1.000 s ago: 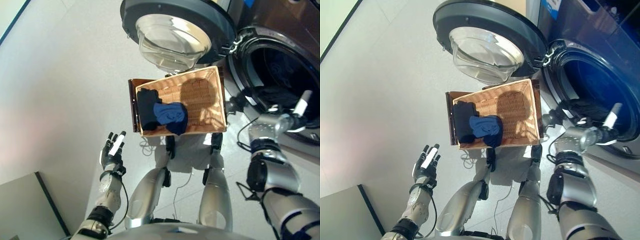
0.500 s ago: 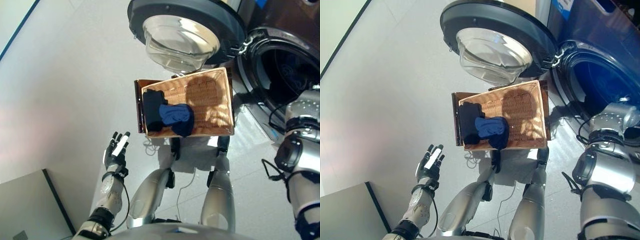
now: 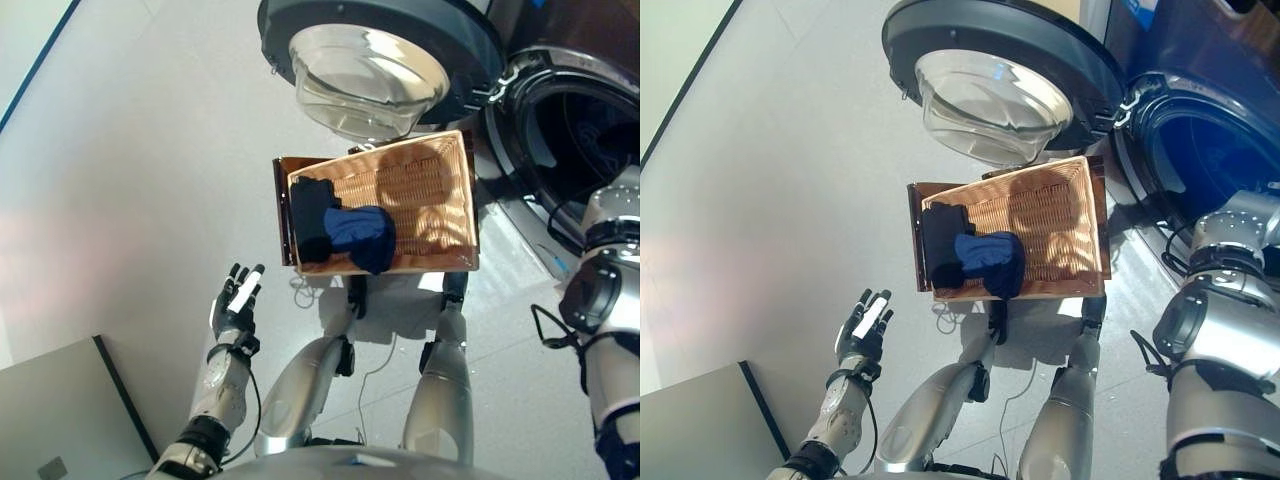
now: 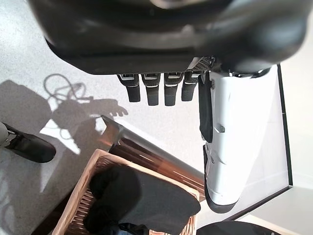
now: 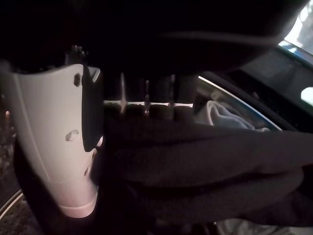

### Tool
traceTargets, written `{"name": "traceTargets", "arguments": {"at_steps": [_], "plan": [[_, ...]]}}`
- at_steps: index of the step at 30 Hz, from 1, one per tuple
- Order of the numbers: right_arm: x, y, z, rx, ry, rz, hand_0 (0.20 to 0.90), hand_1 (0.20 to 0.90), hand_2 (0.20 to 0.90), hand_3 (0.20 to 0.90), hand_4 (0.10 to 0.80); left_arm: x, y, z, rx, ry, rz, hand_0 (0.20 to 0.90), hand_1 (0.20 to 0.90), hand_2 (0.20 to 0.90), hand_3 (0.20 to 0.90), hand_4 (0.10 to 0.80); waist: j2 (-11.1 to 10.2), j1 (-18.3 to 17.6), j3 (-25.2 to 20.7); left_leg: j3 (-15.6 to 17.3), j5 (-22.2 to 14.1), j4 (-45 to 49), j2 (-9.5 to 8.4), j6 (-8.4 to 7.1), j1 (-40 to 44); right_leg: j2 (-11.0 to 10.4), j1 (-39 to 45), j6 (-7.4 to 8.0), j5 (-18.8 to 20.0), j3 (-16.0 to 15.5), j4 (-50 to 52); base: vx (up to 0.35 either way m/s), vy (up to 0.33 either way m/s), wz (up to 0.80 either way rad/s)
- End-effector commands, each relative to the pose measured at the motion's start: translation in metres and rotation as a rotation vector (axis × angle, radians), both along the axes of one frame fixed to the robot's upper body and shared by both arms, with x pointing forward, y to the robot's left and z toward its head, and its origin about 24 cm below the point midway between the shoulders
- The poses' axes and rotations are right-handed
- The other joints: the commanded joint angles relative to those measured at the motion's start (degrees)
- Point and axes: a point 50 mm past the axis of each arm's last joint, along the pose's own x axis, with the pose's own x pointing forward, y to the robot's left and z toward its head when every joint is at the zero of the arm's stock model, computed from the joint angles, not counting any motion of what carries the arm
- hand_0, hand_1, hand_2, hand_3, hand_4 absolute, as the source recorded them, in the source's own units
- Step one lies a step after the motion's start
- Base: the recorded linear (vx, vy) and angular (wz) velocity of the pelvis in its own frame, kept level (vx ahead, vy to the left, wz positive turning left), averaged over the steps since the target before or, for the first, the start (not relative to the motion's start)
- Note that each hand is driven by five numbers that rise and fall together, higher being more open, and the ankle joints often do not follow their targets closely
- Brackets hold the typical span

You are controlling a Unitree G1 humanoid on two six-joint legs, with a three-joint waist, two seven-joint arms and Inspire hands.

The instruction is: Pick up the clothes and place them into the washing machine

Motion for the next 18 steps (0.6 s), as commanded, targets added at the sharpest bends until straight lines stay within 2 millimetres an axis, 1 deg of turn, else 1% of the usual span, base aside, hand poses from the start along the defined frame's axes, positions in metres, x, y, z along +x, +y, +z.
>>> {"name": "traceTargets", "arguments": {"at_steps": [1, 4, 8, 10, 14, 18], "plan": [[-0.0397, -0.0336, 0.0982, -0.338, -0.033, -0.174, 0.900, 0.900, 0.900, 0.900, 0.800, -0.0029, 0.0209, 0.0086, 0.059, -0.049, 0.046, 0.900, 0.900, 0.900, 0.900, 0.800, 2.9, 0.0, -3.0, -0.5, -3.0, -0.3, 1.70, -5.18, 0.9, 0.1, -0.1, -0.05, -11.8, 0.3, 11.0, 0.000, 0.000, 0.00], [-0.0370, -0.0326, 0.0962, -0.325, -0.021, -0.158, 0.900, 0.900, 0.900, 0.900, 0.800, -0.0033, 0.0217, 0.0078, 0.057, -0.043, 0.052, 0.900, 0.900, 0.900, 0.900, 0.800, 2.8, 0.0, -2.8, -0.4, -3.0, -0.3, 1.68, -5.17, 0.9, 0.1, -0.1, -0.05, -11.7, 0.3, 11.0, 0.000, 0.000, 0.00], [-0.0349, -0.0329, 0.0908, -0.300, 0.040, -0.148, 0.900, 0.900, 0.900, 0.900, 0.800, -0.0034, 0.0233, 0.0078, 0.061, -0.038, 0.055, 0.900, 0.900, 0.900, 0.900, 0.800, 2.8, 0.2, -2.7, -0.4, -3.0, -0.2, 1.61, -5.08, 0.8, 0.1, -0.1, -0.06, -11.5, 0.4, 10.9, 0.000, 0.000, 0.00], [-0.0348, -0.0327, 0.0915, -0.294, 0.080, -0.152, 0.900, 0.900, 0.900, 0.900, 0.800, -0.0038, 0.0253, 0.0074, 0.069, -0.033, 0.059, 0.900, 0.900, 0.900, 0.900, 0.800, 2.7, 0.2, -2.7, -0.4, -2.9, -0.2, 1.53, -5.09, 0.8, 0.0, 0.0, -0.08, -11.5, 0.4, 10.8, 0.000, 0.000, 0.00], [-0.0310, -0.0283, 0.0934, -0.293, 0.089, -0.143, 0.900, 0.900, 0.900, 0.900, 0.800, -0.0039, 0.0271, 0.0084, 0.069, -0.036, 0.072, 0.900, 0.900, 0.900, 0.900, 0.800, 2.7, 0.2, -2.6, -0.4, -2.8, -0.2, 1.53, -5.04, 0.7, 0.0, -0.1, -0.14, -11.3, 0.4, 10.8, -0.003, 0.008, 0.00], [-0.0328, -0.0295, 0.0909, -0.275, 0.172, -0.168, 0.900, 0.900, 0.900, 0.900, 0.800, -0.0048, 0.0290, 0.0097, 0.079, -0.036, 0.074, 0.900, 0.900, 0.900, 0.900, 0.800, 2.5, 0.4, -2.8, -0.5, -2.8, -0.2, 1.49, -5.04, 0.7, 0.0, 0.2, -0.17, -11.1, 0.3, 10.5, 0.000, 0.000, 0.00]]}}
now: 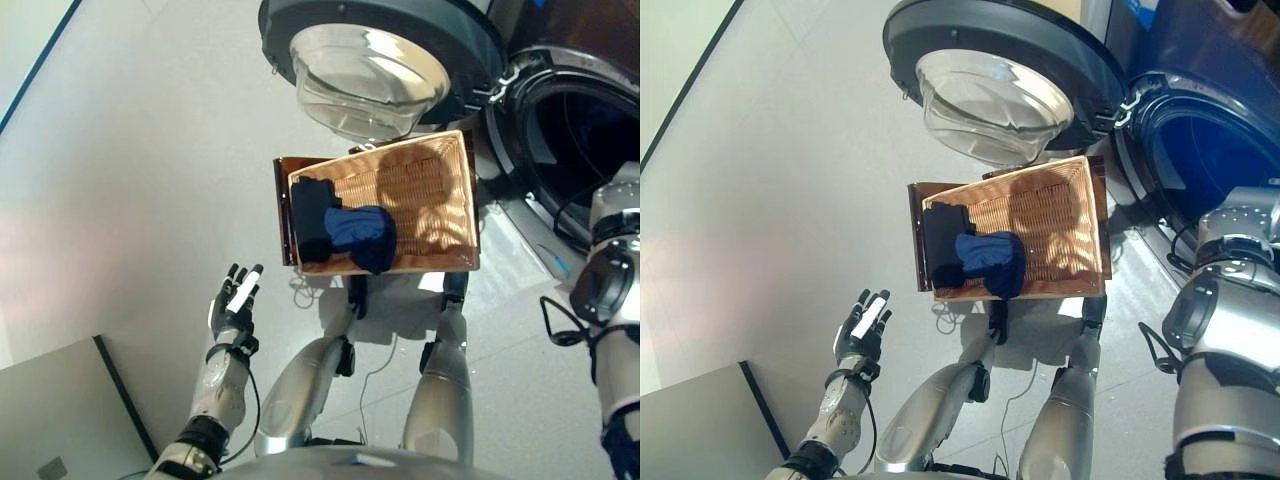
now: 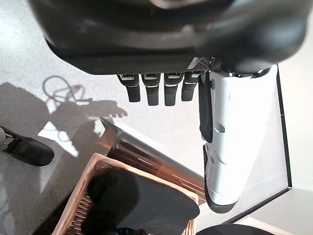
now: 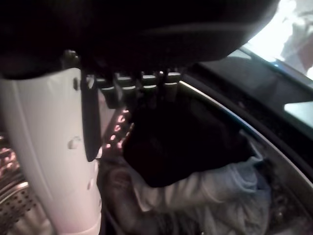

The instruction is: Pick up the clothes and place them into the washing machine

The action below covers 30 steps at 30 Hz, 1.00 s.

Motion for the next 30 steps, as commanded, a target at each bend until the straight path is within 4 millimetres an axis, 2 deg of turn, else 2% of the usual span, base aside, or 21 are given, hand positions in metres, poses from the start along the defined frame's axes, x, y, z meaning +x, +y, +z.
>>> {"name": "traceTargets", "arguments": {"at_steps": [1, 3, 4, 5, 6, 7, 8, 9, 11, 13, 14, 15, 21, 25, 30], "plan": [[-0.035, -0.030, 0.087, -0.302, 0.031, -0.167, 0.900, 0.900, 0.900, 0.900, 0.800, -0.005, 0.027, 0.010, 0.075, -0.045, 0.059, 0.900, 0.900, 0.900, 0.900, 0.800, 2.5, 0.5, -2.8, -0.6, -2.9, -0.2, 1.59, -5.19, 0.6, 0.0, 0.2, -0.37, -11.3, 0.2, 10.4, 0.000, 0.000, 0.00], [-0.035, -0.030, 0.084, -0.330, 0.181, -0.174, 0.900, 0.900, 0.900, 0.900, 0.800, -0.004, 0.027, 0.012, 0.086, -0.053, 0.051, 0.900, 0.900, 0.900, 0.900, 0.800, 2.4, 0.6, -3.0, -0.6, -2.9, -0.2, 1.53, -5.13, 0.6, 0.1, 0.3, -0.37, -11.1, 0.1, 10.3, 0.000, 0.000, 0.00], [-0.034, -0.029, 0.086, -0.333, 0.186, -0.176, 0.900, 0.900, 0.900, 0.900, 0.800, -0.005, 0.027, 0.012, 0.084, -0.053, 0.052, 0.900, 0.900, 0.900, 0.900, 0.800, 2.5, 0.6, -3.0, -0.6, -2.9, -0.2, 1.53, -5.13, 0.6, 0.1, 0.3, -0.36, -11.1, 0.1, 10.2, 0.000, 0.000, 0.00], [-0.034, -0.030, 0.082, -0.393, 0.358, -0.179, 0.900, 0.900, 0.900, 0.900, 0.800, -0.003, 0.027, 0.014, 0.095, -0.060, 0.045, 0.900, 0.900, 0.900, 0.900, 0.800, 2.3, 0.7, -3.0, -0.7, -3.2, -0.1, 1.49, -5.16, 0.8, 0.0, 0.6, -0.30, -11.6, 0.1, 10.3, 0.000, 0.000, 0.00], [-0.034, -0.029, 0.084, -0.396, 0.360, -0.180, 0.900, 0.900, 0.900, 0.900, 0.800, -0.003, 0.027, 0.014, 0.092, -0.062, 0.046, 0.900, 0.900, 0.900, 0.900, 0.800, 2.5, 0.7, -2.9, -0.6, -2.8, -0.2, 1.56, -5.13, 0.6, 0.0, 0.4, -0.35, -11.1, 0.1, 10.2, 0.000, 0.000, 0.00], [-0.035, -0.031, 0.080, -0.443, 0.487, -0.186, 0.900, 0.900, 0.900, 0.900, 0.800, -0.002, 0.026, 0.017, 0.094, -0.076, 0.039, 0.900, 0.900, 0.900, 0.900, 0.800, 2.3, 0.8, -2.8, -0.8, -3.2, -0.1, 1.46, -5.14, 0.8, -0.1, 0.6, -0.32, -11.5, 0.1, 10.2, 0.000, 0.000, 0.00], [-0.035, -0.030, 0.076, -0.509, 0.688, -0.208, 0.900, 0.900, 0.900, 0.900, 0.800, 0.001, 0.029, 0.021, 0.110, -0.090, 0.048, 0.900, 0.900, 0.900, 0.900, 0.800, 2.3, 0.7, -2.7, -0.8, -3.1, -0.1, 1.50, -5.09, 0.7, 0.0, 0.6, -0.35, -11.5, 0.0, 10.3, 0.000, 0.000, 0.00], [-0.034, -0.030, 0.077, -0.511, 0.689, -0.208, 0.900, 0.900, 0.900, 0.900, 0.800, 0.001, 0.029, 0.021, 0.109, -0.091, 0.049, 0.900, 0.900, 0.900, 0.900, 0.800, 2.4, 0.7, -2.6, -0.7, -2.7, -0.1, 1.55, -5.06, 0.5, 0.1, 0.4, -0.39, -11.1, 0.0, 10.2, -0.042, 0.012, 0.00], [-0.035, -0.030, 0.068, -0.584, 0.936, -0.231, 0.900, 0.900, 0.900, 0.900, 0.800, 0.006, 0.029, 0.026, 0.118, -0.111, 0.058, 0.900, 0.900, 0.900, 0.900, 0.800, 2.1, 0.7, -2.6, -0.7, -3.0, 0.0, 1.57, -5.10, 0.5, 0.1, 0.4, -0.40, -11.3, 0.1, 10.4, 0.000, 0.000, 0.00], [-0.035, -0.030, 0.068, -0.612, 0.987, -0.236, 0.900, 0.900, 0.900, 0.900, 0.800, 0.007, 0.028, 0.028, 0.115, -0.118, 0.061, 0.900, 0.900, 0.900, 0.900, 0.800, 2.1, 0.7, -2.6, -0.7, -2.6, -0.1, 1.60, -5.08, 0.2, 0.2, 0.2, -0.43, -10.7, 0.2, 10.2, 0.000, 0.000, 0.00], [-0.038, -0.032, 0.065, -0.681, 1.152, -0.267, 0.900, 0.900, 0.900, 0.900, 0.800, 0.008, 0.029, 0.028, 0.119, -0.122, 0.068, 0.900, 0.900, 0.900, 0.900, 0.800, 2.0, 0.7, -2.5, -0.7, -2.6, 0.0, 1.62, -5.12, 0.1, 0.2, 0.2, -0.41, -10.7, 0.1, 10.2, 0.000, 0.000, 0.00], [-0.038, -0.032, 0.067, -0.684, 1.153, -0.268, 0.900, 0.900, 0.900, 0.900, 0.800, 0.009, 0.029, 0.028, 0.117, -0.123, 0.068, 0.900, 0.900, 0.900, 0.900, 0.800, 2.1, 0.7, -2.6, -0.7, -2.6, 0.0, 1.64, -5.12, 0.0, 0.2, 0.1, -0.42, -10.6, 0.1, 10.2, 0.000, 0.000, 0.00], [-0.047, -0.036, 0.060, -0.805, 1.451, -0.405, 0.900, 0.900, 0.900, 0.900, 0.800, 0.014, 0.027, 0.035, 0.123, -0.157, 0.086, 0.900, 0.900, 0.900, 0.900, 0.800, 2.1, 0.5, -2.6, -0.8, -2.4, -0.1, 1.67, -5.18, -0.2, 0.3, -0.2, -0.40, -10.6, 0.3, 10.4, 0.000, 0.000, 0.00], [-0.048, -0.036, 0.059, -0.837, 1.504, -0.451, 0.900, 0.900, 0.900, 0.900, 0.800, 0.015, 0.024, 0.035, 0.116, -0.159, 0.087, 0.900, 0.900, 0.900, 0.900, 0.800, 2.1, 0.4, -2.6, -0.9, -2.3, 0.0, 1.68, -5.18, -0.3, 0.3, -0.3, -0.35, -10.7, 0.2, 10.4, 0.000, 0.000, 0.00], [-0.034, -0.022, 0.049, -0.937, 1.493, -0.433, 0.900, 0.900, 0.900, 0.900, 0.800, 0.017, 0.020, 0.037, 0.117, -0.180, 0.085, 0.900, 0.900, 0.900, 0.900, 0.800, 2.2, 0.4, -2.3, -1.0, -2.3, 0.0, 1.72, -5.10, -0.4, 0.3, -0.4, -0.36, -10.7, 0.4, 10.5, 0.000, 0.000, 0.00]]}}
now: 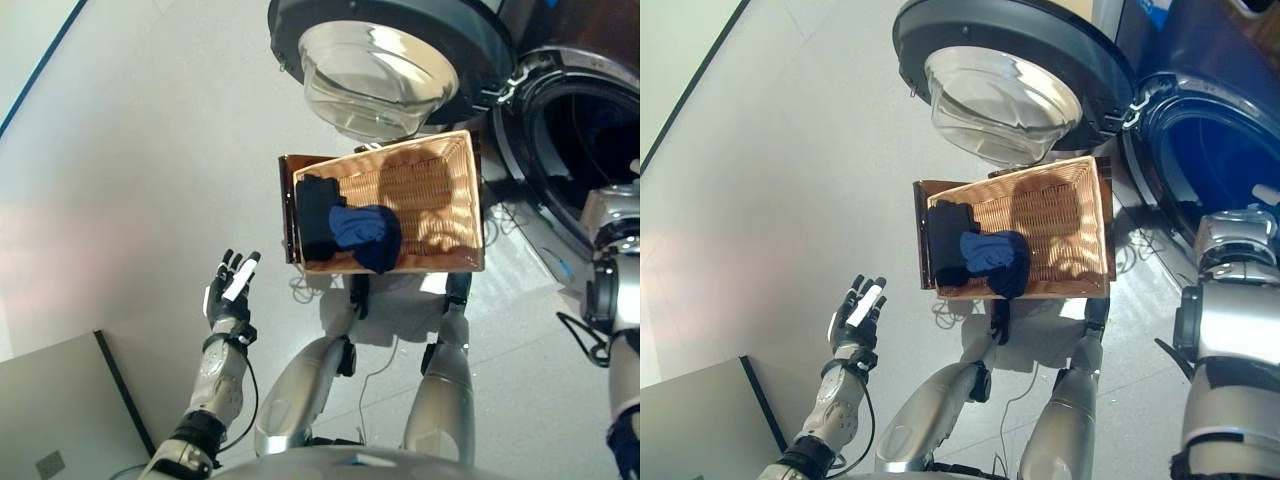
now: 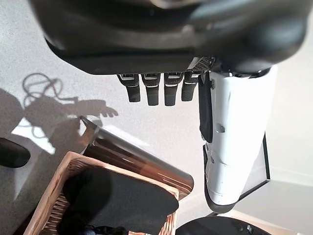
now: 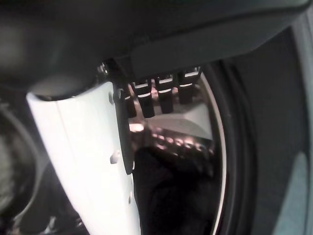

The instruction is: Pick up the clothes and place them into the washing machine

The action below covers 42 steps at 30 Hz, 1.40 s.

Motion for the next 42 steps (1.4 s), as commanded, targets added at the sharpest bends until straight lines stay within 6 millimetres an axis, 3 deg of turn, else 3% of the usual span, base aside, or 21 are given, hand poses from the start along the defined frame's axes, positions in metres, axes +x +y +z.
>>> {"name": "traceTargets", "arguments": {"at_steps": [1, 9, 10, 12, 13, 15, 19, 24, 28, 31, 42], "plan": [[-0.023, -0.020, 0.063, -0.446, -0.007, -0.145, 0.900, 0.900, 0.900, 0.900, 0.800, 0.006, 0.018, 0.018, 0.065, -0.111, 0.081, 0.900, 0.900, 0.900, 0.900, 0.800, 2.2, -0.4, -2.2, -0.8, -2.7, 0.0, 2.00, -5.70, -0.3, 0.4, -0.4, -0.63, -10.9, 0.3, 10.3, 0.000, 0.000, 0.00], [0.004, 0.012, 0.020, -0.462, 0.051, 0.027, 0.900, 0.900, 0.900, 0.900, 0.800, 0.008, 0.017, 0.020, 0.066, -0.132, 0.088, 0.900, 0.900, 0.900, 0.900, 0.800, 2.3, -0.2, -1.8, -0.7, -2.5, 0.1, 2.07, -5.63, -0.3, 0.4, -0.5, -0.78, -11.0, 0.6, 10.5, 0.000, 0.000, 0.00], [0.013, 0.025, 0.007, -0.437, 0.036, 0.096, 0.900, 0.900, 0.900, 0.900, 0.800, 0.008, 0.017, 0.019, 0.068, -0.129, 0.095, 0.900, 0.900, 0.900, 0.900, 0.800, 2.3, -0.2, -1.6, -0.7, -2.5, 0.1, 2.08, -5.61, -0.3, 0.5, -0.5, -0.79, -11.1, 0.8, 10.6, 0.000, 0.000, 0.00], [0.019, 0.033, 0.003, -0.425, 0.026, 0.132, 0.900, 0.900, 0.900, 0.900, 0.800, 0.009, 0.018, 0.019, 0.067, -0.128, 0.101, 0.900, 0.900, 0.900, 0.900, 0.800, 2.1, -0.2, -1.4, -0.7, -2.5, 0.2, 2.12, -5.60, -0.2, 0.5, -0.6, -0.87, -11.1, 0.8, 10.7, -0.008, 0.000, -0.02], [0.029, 0.050, -0.009, -0.402, 0.001, 0.234, 0.900, 0.900, 0.900, 0.900, 0.800, 0.009, 0.018, 0.019, 0.058, -0.130, 0.116, 0.900, 0.900, 0.900, 0.900, 0.800, 1.9, -0.4, -1.0, -0.4, -2.5, 0.2, 2.29, -5.60, -0.3, 0.6, -0.7, -0.93, -11.0, 1.0, 10.7, 0.000, 0.000, 0.00], [0.032, 0.056, -0.014, -0.391, -0.002, 0.268, 0.900, 0.900, 0.900, 0.900, 0.800, 0.009, 0.018, 0.019, 0.057, -0.131, 0.114, 0.900, 0.900, 0.900, 0.900, 0.800, 1.8, -0.4, -0.9, -0.4, -2.5, 0.3, 2.30, -5.58, -0.3, 0.6, -0.8, -0.96, -10.9, 1.1, 10.8, 0.000, 0.000, 0.00], [0.050, 0.100, -0.037, -0.308, -0.081, 0.487, 0.900, 0.900, 0.900, 0.900, 0.800, 0.008, 0.022, 0.018, 0.037, -0.130, 0.149, 0.900, 0.900, 0.900, 0.900, 0.800, 1.0, -1.1, 0.0, 0.1, -2.4, 0.4, 2.51, -5.60, -0.5, 0.9, -1.4, -1.22, -10.8, 1.3, 11.1, 0.000, 0.000, 0.00], [0.053, 0.131, -0.047, -0.313, -0.157, 0.584, 0.900, 0.900, 0.900, 0.900, 0.800, 0.005, 0.026, 0.015, 0.036, -0.119, 0.169, 0.900, 0.900, 0.900, 0.900, 0.800, 0.3, -1.8, 0.7, 0.4, -2.4, 0.6, 2.69, -5.58, -0.4, 1.1, -1.4, -1.33, -10.7, 1.6, 11.4, 0.000, 0.000, 0.00], [0.052, 0.141, -0.055, -0.287, -0.188, 0.607, 0.900, 0.900, 0.900, 0.900, 0.800, 0.004, 0.027, 0.013, 0.040, -0.106, 0.180, 0.900, 0.900, 0.900, 0.900, 0.800, -0.3, -2.1, 0.7, 0.4, -2.5, 0.7, 2.75, -5.51, -0.3, 1.2, -1.3, -1.35, -10.8, 1.5, 11.5, 0.000, 0.000, 0.00], [0.052, 0.160, -0.063, -0.235, -0.236, 0.667, 0.900, 0.900, 0.900, 0.900, 0.800, 0.004, 0.028, 0.010, 0.043, -0.085, 0.194, 0.900, 0.900, 0.900, 0.900, 0.800, -1.1, -2.2, 0.5, 0.4, -2.6, 0.9, 2.92, -5.45, 0.0, 1.3, -1.0, -1.38, -10.7, 1.4, 11.4, 0.000, 0.000, 0.00], [0.045, 0.193, -0.088, -0.349, -0.109, 0.850, 0.900, 0.900, 0.900, 0.900, 0.800, 0.000, 0.032, 0.005, 0.070, -0.057, 0.210, 0.900, 0.900, 0.900, 0.900, 0.800, -3.1, -2.6, -0.3, 0.1, -3.0, 1.6, 3.14, -5.45, 1.1, 1.4, 0.6, -1.32, -10.7, 1.0, 11.4, 0.001, -0.003, -0.03]]}}
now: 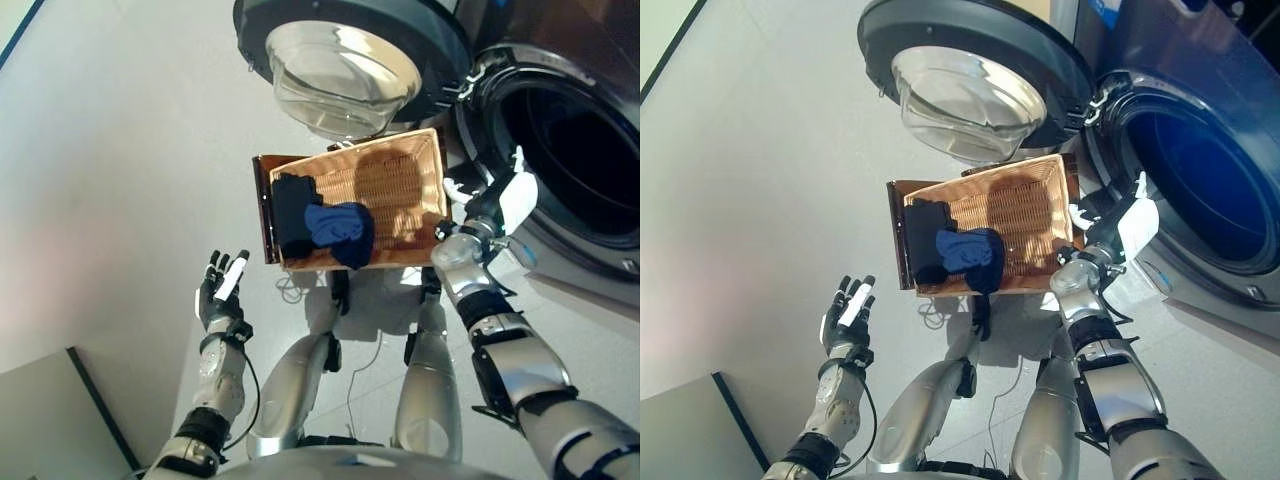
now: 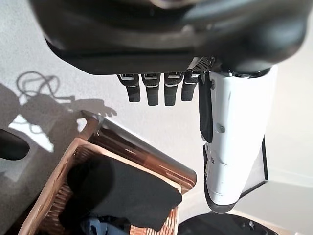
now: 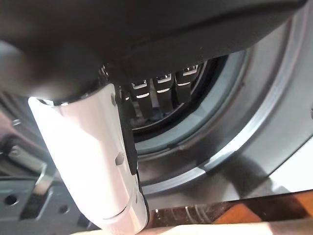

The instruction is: Pick up the clothes and place them into the washing machine

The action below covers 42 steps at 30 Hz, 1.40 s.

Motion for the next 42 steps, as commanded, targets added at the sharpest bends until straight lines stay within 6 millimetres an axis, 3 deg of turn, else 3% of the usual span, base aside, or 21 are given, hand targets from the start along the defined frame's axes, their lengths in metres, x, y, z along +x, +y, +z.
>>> {"name": "traceTargets", "arguments": {"at_steps": [1, 9, 18, 20, 22, 31, 37, 42], "plan": [[0.009, 0.028, 0.026, -0.151, -0.120, 0.143, 0.900, 0.900, 0.900, 0.900, 0.800, -0.001, 0.027, 0.006, 0.077, -0.046, 0.111, 0.900, 0.900, 0.900, 0.900, 0.800, -0.2, 0.6, -2.6, -0.7, -2.9, 1.6, 1.58, -5.22, -0.8, -0.3, -0.5, -0.50, -10.1, 0.3, 10.1, 0.000, 0.000, 0.00], [0.006, 0.049, 0.017, -0.166, -0.111, 0.209, 0.900, 0.900, 0.900, 0.900, 0.800, -0.003, 0.029, 0.002, 0.082, -0.019, 0.132, 0.900, 0.900, 0.900, 0.900, 0.800, -1.3, 0.5, -3.3, -0.8, -3.1, 1.6, 1.72, -5.14, 0.3, -0.2, 0.6, -0.48, -10.4, 0.2, 10.3, 0.001, 0.001, 0.00], [0.000, 0.056, 0.004, -0.138, -0.079, 0.232, 0.900, 0.900, 0.900, 0.900, 0.800, -0.008, 0.035, -0.005, 0.101, 0.025, 0.157, 0.900, 0.900, 0.900, 0.900, 0.800, -2.8, 0.3, -4.8, -0.7, -3.7, 1.6, 2.11, -5.15, 2.1, 0.0, 2.6, -0.46, -10.4, -0.1, 9.6, 0.012, -0.001, 0.01], [0.000, 0.060, 0.001, -0.182, -0.047, 0.282, 0.900, 0.900, 0.900, 0.900, 0.800, -0.010, 0.037, -0.007, 0.104, 0.031, 0.166, 0.900, 0.900, 0.900, 0.900, 0.800, -3.3, 0.3, -5.2, -0.8, -3.9, 1.8, 2.12, -5.13, 2.5, 0.1, 3.1, -0.39, -10.3, -0.1, 9.4, 0.036, -0.010, -0.03], [0.003, 0.065, -0.006, -0.367, 0.071, 0.380, 0.900, 0.900, 0.900, 0.900, 0.800, -0.011, 0.040, -0.008, 0.111, 0.036, 0.156, 0.900, 0.900, 0.900, 0.900, 0.800, -4.2, 0.4, -5.6, -0.9, -4.2, 2.0, 2.19, -5.26, 3.1, 0.1, 4.0, -0.33, -10.5, -0.5, 9.2, 0.018, -0.022, -0.04], [0.014, 0.082, -0.010, -0.774, 0.281, 0.588, 0.900, 0.900, 0.900, 0.900, 0.800, -0.012, 0.044, -0.012, 0.108, 0.041, 0.134, 0.900, 0.900, 0.900, 0.900, 0.800, -6.7, 1.5, -6.2, -1.5, -4.3, 2.4, 2.61, -5.64, 3.6, 0.3, 5.1, -0.33, -10.3, -1.2, 8.8, 0.006, -0.012, 0.04], [0.019, 0.099, -0.010, -0.780, 0.318, 0.645, 0.900, 0.900, 0.900, 0.900, 0.800, -0.007, 0.044, -0.008, 0.103, 0.018, 0.129, 0.900, 0.900, 0.900, 0.900, 0.800, -7.7, 2.1, -5.5, -2.1, -4.4, 3.3, 2.61, -5.53, 3.7, 0.2, 5.5, -0.43, -11.1, -1.6, 10.6, -0.007, -0.006, 0.04], [0.025, 0.124, -0.009, -0.820, 0.370, 0.745, 0.900, 0.900, 0.900, 0.900, 0.800, 0.002, 0.043, 0.006, 0.135, -0.044, 0.086, 0.900, 0.900, 0.900, 0.900, 0.800, -8.0, 3.5, -3.8, -3.2, -4.0, 3.9, 2.62, -5.61, 3.1, 0.1, 5.3, -0.66, -11.8, -2.7, 11.9, -0.021, -0.013, 0.17]]}}
